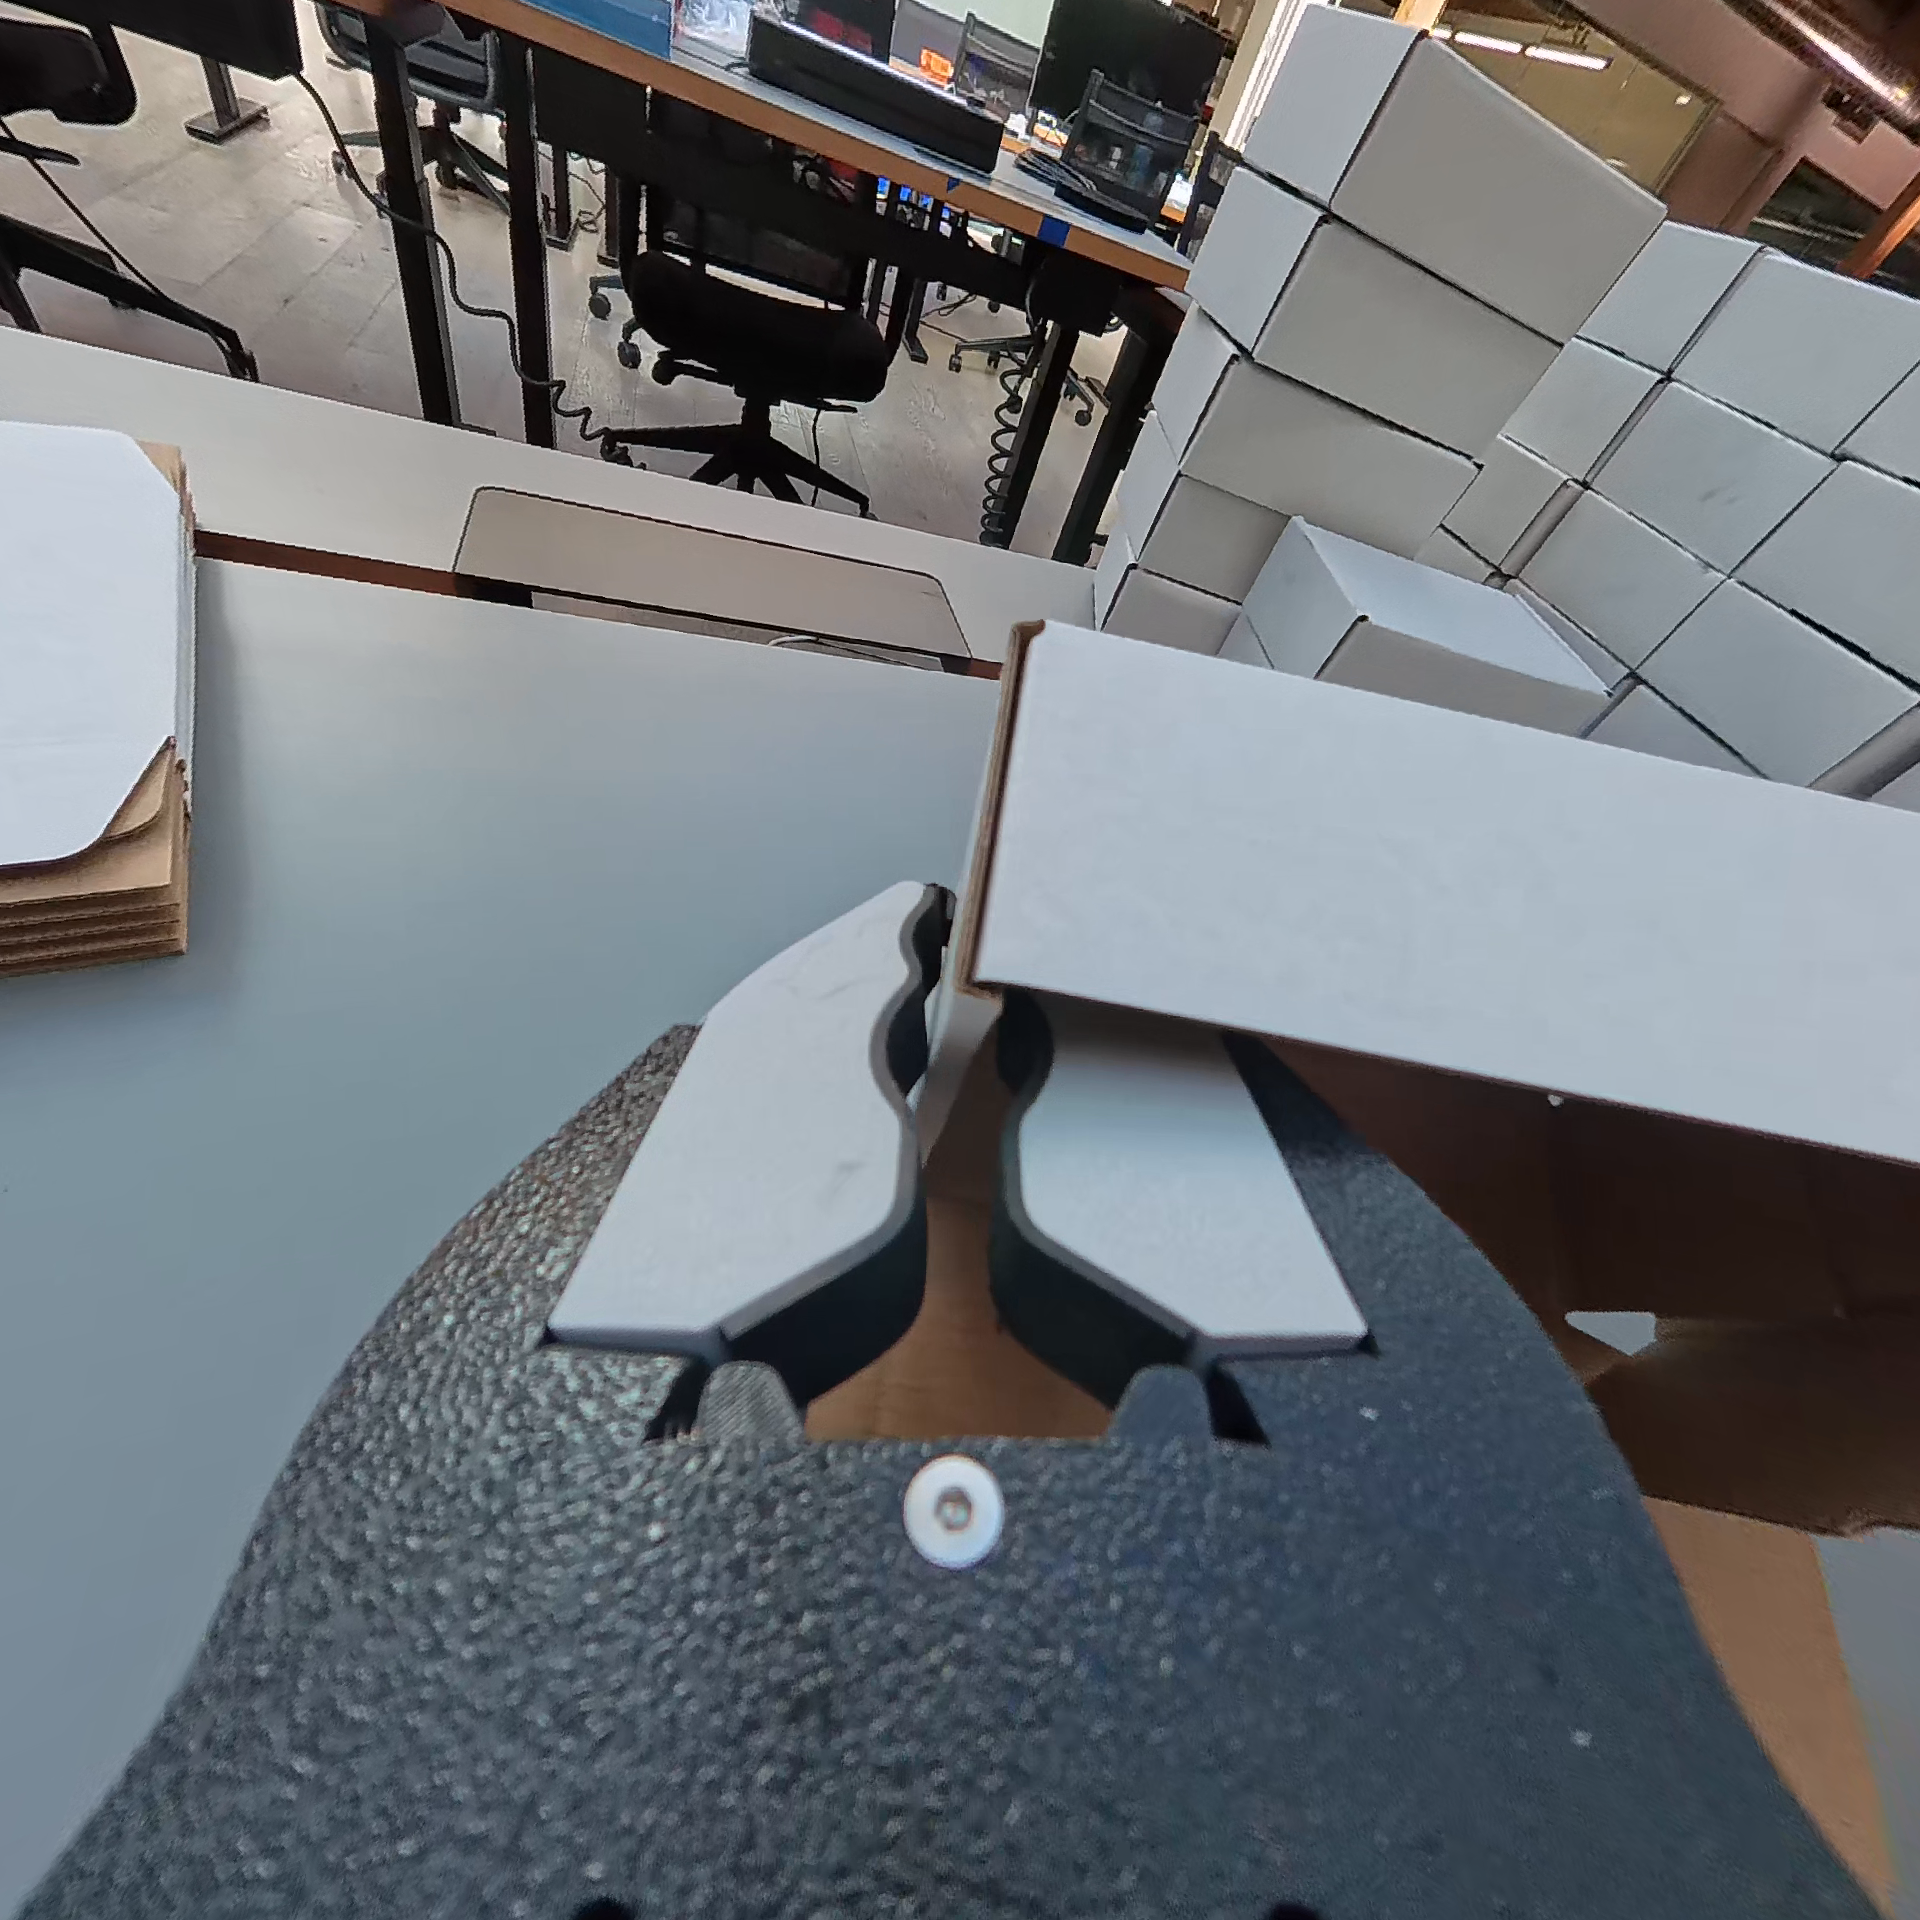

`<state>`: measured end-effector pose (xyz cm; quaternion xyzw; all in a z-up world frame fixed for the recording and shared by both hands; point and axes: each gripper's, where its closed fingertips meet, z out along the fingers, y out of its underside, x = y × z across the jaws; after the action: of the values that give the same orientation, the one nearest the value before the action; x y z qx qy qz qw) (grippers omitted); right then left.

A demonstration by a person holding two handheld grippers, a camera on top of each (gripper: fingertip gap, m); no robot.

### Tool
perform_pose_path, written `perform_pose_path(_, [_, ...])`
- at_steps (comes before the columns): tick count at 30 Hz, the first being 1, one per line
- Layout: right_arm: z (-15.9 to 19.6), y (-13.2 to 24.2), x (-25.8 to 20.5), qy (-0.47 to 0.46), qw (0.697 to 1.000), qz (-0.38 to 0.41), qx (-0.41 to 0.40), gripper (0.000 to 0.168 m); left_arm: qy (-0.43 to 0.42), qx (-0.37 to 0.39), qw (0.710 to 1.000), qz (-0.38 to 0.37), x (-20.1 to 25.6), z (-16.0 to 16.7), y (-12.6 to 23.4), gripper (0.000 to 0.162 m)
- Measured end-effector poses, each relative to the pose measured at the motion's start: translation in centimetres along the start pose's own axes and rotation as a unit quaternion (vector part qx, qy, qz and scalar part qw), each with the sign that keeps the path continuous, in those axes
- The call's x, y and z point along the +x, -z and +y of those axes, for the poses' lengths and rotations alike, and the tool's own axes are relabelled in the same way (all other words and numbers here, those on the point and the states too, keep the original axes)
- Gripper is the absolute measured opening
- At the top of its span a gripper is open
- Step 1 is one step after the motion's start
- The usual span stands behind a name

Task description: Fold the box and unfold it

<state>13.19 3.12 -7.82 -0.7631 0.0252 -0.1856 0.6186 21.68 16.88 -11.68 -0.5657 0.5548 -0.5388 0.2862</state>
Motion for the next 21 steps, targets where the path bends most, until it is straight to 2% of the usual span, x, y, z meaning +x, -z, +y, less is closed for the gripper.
perform_pose_path(2, [0.3,-0.2,-0.8,-0.008,1.000,-0.026,-0.003,0.042,-0.006,0.000,1.000,-0.005,-0.1,0.0,0.0,0.007])
perform_pose_path(3, [0.3,-0.2,-0.8,-0.009,1.000,-0.028,-0.002,0.040,-0.006,0.000,1.000,-0.005,-0.1,0.1,0.0,0.007])
perform_pose_path(4, [0.4,-0.3,-0.4,-0.003,1.000,-0.009,-0.007,0.029,-0.005,0.000,1.000,-0.004,-0.1,0.1,0.0,0.007])
perform_pose_path(10, [0.8,-1.4,0.6,0.008,0.998,0.053,-0.028,0.028,-0.002,0.009,1.000,-0.021,-0.5,-0.2,0.1,0.008])
perform_pose_path(14, [1.0,-2.5,1.9,-0.011,0.988,0.154,-0.022,0.028,-0.007,0.018,0.999,-0.039,-0.6,-0.6,0.3,0.009])
perform_pose_path(18, [0.0,-2.5,4.0,-0.037,0.961,0.272,0.025,0.025,-0.025,0.028,0.998,-0.054,-0.3,-0.6,0.5,0.008])
perform_pose_path(21, [0.1,-2.5,5.5,-0.007,0.936,0.352,-0.007,0.024,-0.028,0.042,0.997,-0.063,0.1,-0.9,0.6,0.010])
